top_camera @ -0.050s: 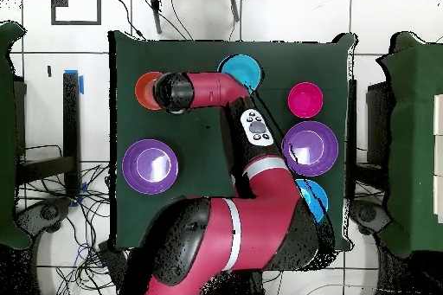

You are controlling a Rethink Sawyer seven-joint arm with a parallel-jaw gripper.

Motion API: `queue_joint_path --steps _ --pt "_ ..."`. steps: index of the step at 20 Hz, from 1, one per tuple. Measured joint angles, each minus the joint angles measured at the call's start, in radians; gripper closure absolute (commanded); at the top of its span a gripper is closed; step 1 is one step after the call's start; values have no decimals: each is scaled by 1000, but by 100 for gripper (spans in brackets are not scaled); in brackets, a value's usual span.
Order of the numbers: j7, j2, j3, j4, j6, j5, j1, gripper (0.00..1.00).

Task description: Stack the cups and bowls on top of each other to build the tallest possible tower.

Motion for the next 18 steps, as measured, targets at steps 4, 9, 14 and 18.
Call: queue_joint_path --steps 4,9,14,18 --pt "0 5 -18 -2 -9 -2 5 0" --pt "0 13 -54 -11 -25 -4 31 100" --pt "0 9 -67 -23 -28 1 48 100" --pt "0 3 -82 -31 -29 3 65 100"
